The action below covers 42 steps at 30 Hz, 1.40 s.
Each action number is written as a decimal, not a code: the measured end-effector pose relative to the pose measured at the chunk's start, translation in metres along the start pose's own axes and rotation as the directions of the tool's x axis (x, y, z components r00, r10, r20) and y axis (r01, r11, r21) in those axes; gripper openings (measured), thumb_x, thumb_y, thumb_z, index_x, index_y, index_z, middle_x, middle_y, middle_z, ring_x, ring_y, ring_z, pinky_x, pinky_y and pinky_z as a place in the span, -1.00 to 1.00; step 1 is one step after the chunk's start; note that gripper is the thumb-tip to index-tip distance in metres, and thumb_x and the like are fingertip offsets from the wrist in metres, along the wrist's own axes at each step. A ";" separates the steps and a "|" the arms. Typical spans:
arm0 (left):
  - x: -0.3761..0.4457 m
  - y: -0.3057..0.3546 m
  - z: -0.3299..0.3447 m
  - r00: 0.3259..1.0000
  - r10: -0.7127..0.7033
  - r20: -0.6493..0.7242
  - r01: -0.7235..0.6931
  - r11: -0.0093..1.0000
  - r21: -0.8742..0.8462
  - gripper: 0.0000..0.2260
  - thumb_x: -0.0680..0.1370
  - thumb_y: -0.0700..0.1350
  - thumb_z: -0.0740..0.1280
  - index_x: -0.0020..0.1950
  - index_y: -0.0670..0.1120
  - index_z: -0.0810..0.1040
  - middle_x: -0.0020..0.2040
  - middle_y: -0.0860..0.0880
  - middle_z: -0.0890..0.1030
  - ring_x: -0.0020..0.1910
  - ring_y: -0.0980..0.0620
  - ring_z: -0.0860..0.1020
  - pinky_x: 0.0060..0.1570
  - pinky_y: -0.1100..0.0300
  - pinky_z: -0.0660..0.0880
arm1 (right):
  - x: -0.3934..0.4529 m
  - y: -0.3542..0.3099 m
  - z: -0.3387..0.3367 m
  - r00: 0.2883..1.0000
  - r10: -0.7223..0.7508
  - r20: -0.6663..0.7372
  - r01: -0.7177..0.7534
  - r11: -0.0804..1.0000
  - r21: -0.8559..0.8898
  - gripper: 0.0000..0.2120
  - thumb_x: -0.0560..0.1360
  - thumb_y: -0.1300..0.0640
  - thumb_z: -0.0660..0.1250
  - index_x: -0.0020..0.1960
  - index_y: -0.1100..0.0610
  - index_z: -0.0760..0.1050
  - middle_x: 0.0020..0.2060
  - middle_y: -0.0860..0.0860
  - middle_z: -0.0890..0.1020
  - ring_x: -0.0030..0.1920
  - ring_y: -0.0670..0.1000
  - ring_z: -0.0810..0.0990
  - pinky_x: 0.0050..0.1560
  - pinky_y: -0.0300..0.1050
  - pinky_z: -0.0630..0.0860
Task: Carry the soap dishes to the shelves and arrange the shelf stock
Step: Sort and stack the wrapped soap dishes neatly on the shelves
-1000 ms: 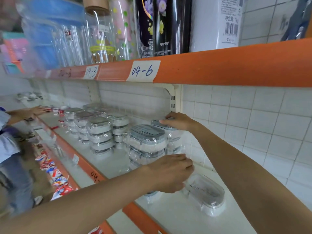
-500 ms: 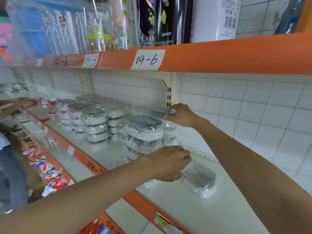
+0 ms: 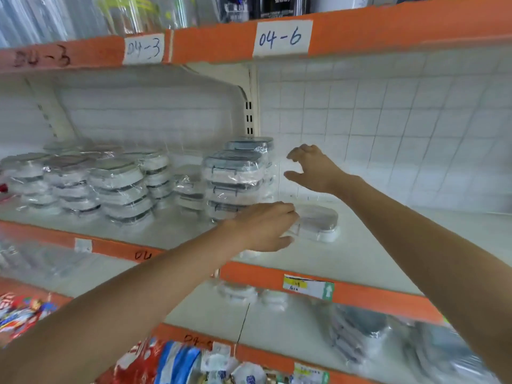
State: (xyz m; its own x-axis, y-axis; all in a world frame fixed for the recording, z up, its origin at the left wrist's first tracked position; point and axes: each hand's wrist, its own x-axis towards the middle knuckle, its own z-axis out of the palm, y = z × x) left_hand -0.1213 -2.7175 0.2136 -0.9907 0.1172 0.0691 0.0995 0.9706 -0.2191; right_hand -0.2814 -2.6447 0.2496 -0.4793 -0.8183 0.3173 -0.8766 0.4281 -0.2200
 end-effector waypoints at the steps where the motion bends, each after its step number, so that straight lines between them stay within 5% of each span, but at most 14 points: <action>1: -0.010 -0.002 0.006 1.000 0.013 0.010 -0.013 1.000 -0.007 -0.59 0.62 0.04 0.18 0.41 -0.14 0.36 0.33 -0.06 0.39 0.29 -0.06 0.40 0.13 0.08 0.39 | -0.015 -0.007 0.003 1.000 0.030 -0.008 -0.030 1.000 0.008 -0.53 0.55 0.00 0.28 0.37 0.21 0.34 0.25 0.15 0.44 0.29 0.15 0.34 0.28 0.04 0.35; 5: -0.051 -0.004 0.030 0.999 0.041 0.009 -0.040 0.996 -0.082 -0.61 0.60 0.03 0.21 0.35 -0.14 0.42 0.29 -0.06 0.43 0.28 -0.07 0.42 0.17 0.07 0.41 | -0.074 -0.039 0.021 0.991 0.132 0.003 -0.132 0.991 0.006 -0.57 0.55 0.04 0.29 0.35 0.22 0.36 0.22 0.13 0.47 0.24 0.11 0.40 0.19 -0.09 0.35; 13: -0.122 0.000 0.083 0.993 0.087 0.080 -0.071 0.979 -0.191 -0.76 0.60 -0.07 0.20 0.18 -0.14 0.52 0.11 -0.04 0.51 0.10 -0.07 0.51 -0.16 0.18 0.35 | -0.164 -0.093 0.081 0.962 0.206 0.177 -0.209 0.978 -0.001 -0.59 0.53 0.11 0.31 0.33 0.22 0.38 0.21 0.14 0.47 0.24 0.12 0.43 0.20 -0.07 0.37; 17: -0.140 -0.007 0.128 0.980 0.073 0.185 -0.028 0.972 -0.233 -0.69 0.61 -0.06 0.19 0.27 -0.18 0.50 0.23 -0.07 0.51 0.16 -0.05 0.50 0.02 0.13 0.46 | -0.191 -0.105 0.131 0.947 0.185 0.262 -0.190 0.982 -0.007 -0.60 0.54 0.09 0.28 0.33 0.21 0.38 0.23 0.14 0.47 0.22 0.15 0.47 0.16 0.04 0.44; 24: -0.144 -0.022 0.232 0.924 -0.092 0.372 0.207 0.937 -0.281 -0.60 0.59 -0.04 0.23 0.36 -0.22 0.39 0.33 -0.11 0.42 0.26 -0.09 0.45 0.19 -0.03 0.45 | -0.201 -0.094 0.240 0.882 0.233 0.409 -0.236 0.971 -0.044 -0.45 0.59 -0.01 0.22 0.48 0.19 0.18 0.39 0.11 0.31 0.39 0.10 0.28 0.31 -0.08 0.30; 35: -0.083 -0.072 0.382 0.925 -0.341 0.168 0.379 0.849 -0.367 -0.47 0.57 -0.05 0.30 0.47 -0.23 0.25 0.46 -0.13 0.28 0.40 -0.09 0.32 0.34 0.04 0.33 | -0.143 -0.024 0.378 0.899 0.415 0.139 -0.405 0.909 -0.095 -0.30 0.55 -0.13 0.23 0.48 0.29 0.09 0.41 0.18 0.23 0.42 0.16 0.18 0.41 -0.02 0.17; 42: -0.030 -0.095 0.432 0.920 -0.369 0.132 0.389 0.822 -0.415 -0.15 0.46 0.11 0.44 0.53 -0.25 0.09 0.54 -0.16 0.14 0.51 -0.09 0.14 0.39 0.16 0.17 | -0.086 0.013 0.399 0.838 0.534 -0.111 -0.542 0.839 -0.054 -0.08 0.42 -0.36 0.26 0.41 0.35 0.15 0.31 0.21 0.29 0.33 0.19 0.24 0.35 0.00 0.22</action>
State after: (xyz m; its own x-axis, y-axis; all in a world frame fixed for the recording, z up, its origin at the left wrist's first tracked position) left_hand -0.1414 -2.9039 -0.1880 -0.9605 -0.2779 0.0164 -0.2651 0.9311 0.2506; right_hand -0.2345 -2.7220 -0.1488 -0.8748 -0.4144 0.2511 -0.4779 0.8233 -0.3062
